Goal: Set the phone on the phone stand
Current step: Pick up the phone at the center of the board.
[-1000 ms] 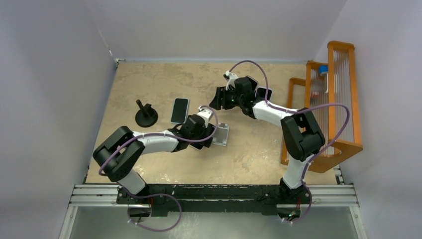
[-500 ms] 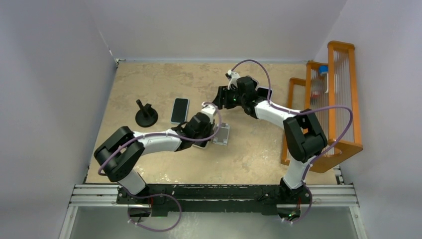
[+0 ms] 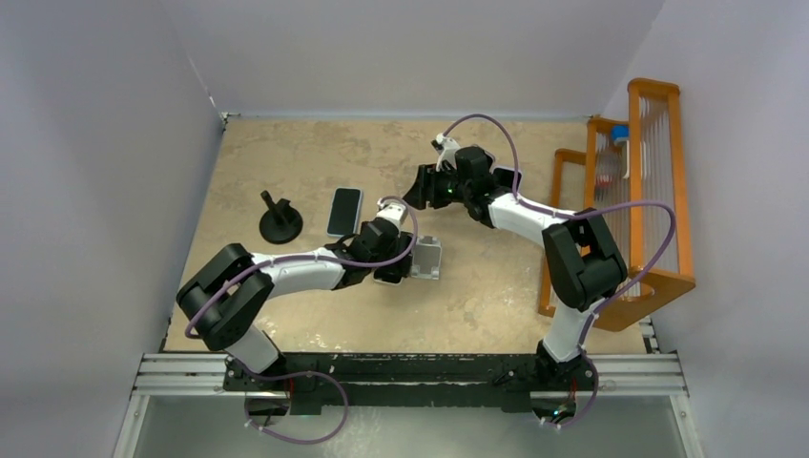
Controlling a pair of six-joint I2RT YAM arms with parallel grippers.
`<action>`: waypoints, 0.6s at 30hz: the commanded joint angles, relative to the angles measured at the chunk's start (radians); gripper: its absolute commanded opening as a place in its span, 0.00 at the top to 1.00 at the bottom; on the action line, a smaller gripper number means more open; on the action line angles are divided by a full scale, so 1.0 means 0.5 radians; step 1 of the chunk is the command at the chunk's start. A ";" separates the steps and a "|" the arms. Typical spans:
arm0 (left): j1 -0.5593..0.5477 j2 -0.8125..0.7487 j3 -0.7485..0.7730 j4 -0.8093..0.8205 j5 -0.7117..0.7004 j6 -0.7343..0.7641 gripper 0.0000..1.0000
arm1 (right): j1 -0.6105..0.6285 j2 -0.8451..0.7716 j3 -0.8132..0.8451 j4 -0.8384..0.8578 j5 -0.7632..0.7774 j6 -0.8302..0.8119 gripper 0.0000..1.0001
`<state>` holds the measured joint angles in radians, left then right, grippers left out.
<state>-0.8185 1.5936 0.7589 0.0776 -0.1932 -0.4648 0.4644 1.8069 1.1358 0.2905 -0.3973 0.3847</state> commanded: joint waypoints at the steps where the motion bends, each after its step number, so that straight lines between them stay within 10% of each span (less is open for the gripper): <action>1: 0.008 -0.115 -0.073 -0.484 -0.167 -0.177 0.15 | -0.005 -0.063 -0.021 0.046 -0.056 -0.017 0.38; 18: 0.008 -0.173 -0.118 -0.389 0.125 -0.104 0.07 | -0.005 -0.101 -0.103 0.106 -0.087 -0.017 0.38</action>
<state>-0.8165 1.4685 0.7029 -0.1768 -0.1696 -0.5377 0.4644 1.8053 1.0878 0.3126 -0.4145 0.3843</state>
